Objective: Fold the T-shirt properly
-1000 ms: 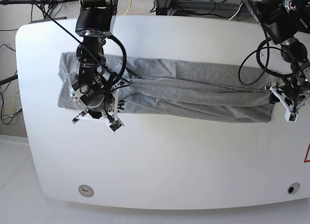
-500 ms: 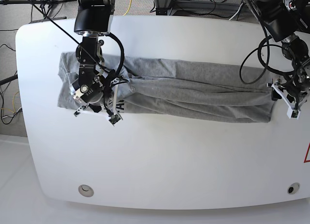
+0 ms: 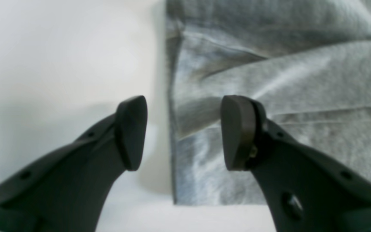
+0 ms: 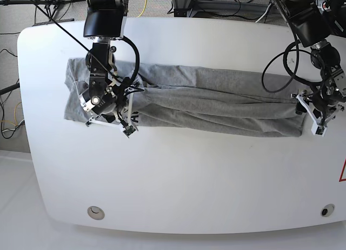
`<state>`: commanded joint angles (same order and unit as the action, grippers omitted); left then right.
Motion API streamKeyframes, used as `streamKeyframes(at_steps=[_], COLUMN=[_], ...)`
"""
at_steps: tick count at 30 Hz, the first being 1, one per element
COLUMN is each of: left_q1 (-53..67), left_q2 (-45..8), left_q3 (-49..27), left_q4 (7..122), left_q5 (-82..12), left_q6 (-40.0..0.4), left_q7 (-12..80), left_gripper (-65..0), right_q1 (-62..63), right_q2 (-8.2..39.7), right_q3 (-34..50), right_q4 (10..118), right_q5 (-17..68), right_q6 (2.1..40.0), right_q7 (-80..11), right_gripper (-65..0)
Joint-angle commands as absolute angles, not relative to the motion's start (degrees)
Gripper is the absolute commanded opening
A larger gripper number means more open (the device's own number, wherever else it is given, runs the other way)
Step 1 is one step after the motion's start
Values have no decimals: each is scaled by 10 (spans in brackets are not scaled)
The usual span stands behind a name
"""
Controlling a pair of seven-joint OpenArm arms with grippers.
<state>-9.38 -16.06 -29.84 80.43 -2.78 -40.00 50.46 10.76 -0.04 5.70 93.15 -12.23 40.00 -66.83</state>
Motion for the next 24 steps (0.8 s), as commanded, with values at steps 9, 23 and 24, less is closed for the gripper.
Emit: streamKeyframes(at_steps=[9, 23, 24], left_q1=[-93, -91, -92], left_q2=[-160, -161, -162], left_q3=[-262, -217, -219], left_q4=[803, 770, 765], left_q5=[-26, -32, -36], left_q6=[-400, -400, -400], left_q7=[507, 496, 496], left_gripper=[-310, -310, -309], right_q1=[126, 114, 114], right_q2=[0, 0, 0], right_q3=[60, 56, 56], right_q4=[913, 927, 927], right_q5=[-127, -128, -128], right_q6=[400, 400, 400], right_q7=[-668, -671, -671], right_gripper=[-591, -592, -592])
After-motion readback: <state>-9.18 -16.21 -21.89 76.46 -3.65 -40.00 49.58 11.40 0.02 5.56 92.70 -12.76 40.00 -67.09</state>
